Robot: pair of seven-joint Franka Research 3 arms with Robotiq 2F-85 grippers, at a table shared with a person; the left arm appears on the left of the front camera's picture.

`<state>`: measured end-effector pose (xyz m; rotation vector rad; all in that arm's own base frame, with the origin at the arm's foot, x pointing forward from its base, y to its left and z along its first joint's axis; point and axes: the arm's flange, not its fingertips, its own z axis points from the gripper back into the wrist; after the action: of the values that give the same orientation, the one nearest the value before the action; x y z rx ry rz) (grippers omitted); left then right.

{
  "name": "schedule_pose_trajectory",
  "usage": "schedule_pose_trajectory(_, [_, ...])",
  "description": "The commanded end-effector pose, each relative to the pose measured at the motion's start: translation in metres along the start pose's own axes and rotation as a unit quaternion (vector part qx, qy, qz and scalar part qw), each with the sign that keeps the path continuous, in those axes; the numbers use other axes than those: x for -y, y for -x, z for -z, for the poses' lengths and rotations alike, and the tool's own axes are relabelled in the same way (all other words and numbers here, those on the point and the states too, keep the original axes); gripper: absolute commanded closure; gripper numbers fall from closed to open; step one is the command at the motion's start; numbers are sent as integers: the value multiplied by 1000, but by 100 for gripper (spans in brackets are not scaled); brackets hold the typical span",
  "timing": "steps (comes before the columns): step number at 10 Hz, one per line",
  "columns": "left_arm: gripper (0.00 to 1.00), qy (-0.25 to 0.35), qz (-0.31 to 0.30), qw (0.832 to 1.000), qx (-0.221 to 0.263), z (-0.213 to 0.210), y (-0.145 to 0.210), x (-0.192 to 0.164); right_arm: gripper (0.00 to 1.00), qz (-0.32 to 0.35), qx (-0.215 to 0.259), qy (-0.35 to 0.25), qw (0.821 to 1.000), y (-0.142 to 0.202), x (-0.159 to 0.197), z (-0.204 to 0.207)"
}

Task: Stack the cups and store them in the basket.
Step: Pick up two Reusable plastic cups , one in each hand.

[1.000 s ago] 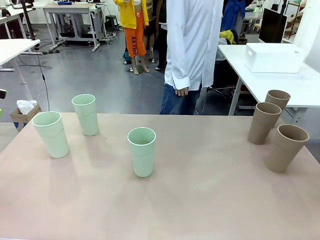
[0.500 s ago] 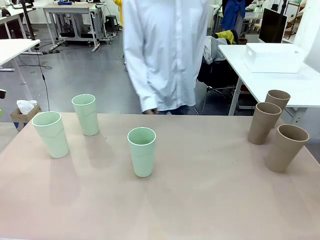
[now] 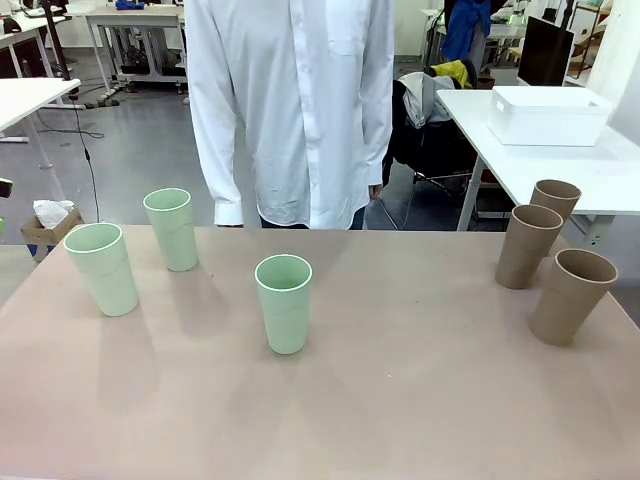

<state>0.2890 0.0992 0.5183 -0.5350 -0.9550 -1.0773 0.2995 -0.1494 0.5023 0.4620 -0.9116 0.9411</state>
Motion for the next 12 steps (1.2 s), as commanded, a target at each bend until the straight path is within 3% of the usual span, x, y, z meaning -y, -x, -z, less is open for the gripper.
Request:
schedule_pose_trajectory(1, [0,1,9,1000,10,-1,-1,-2,0,-12,14,0,1000,-1,3,-1])
schedule_pose_trajectory(12, [0,1,9,1000,10,-1,-1,-2,0,-12,14,0,1000,-1,3,-1])
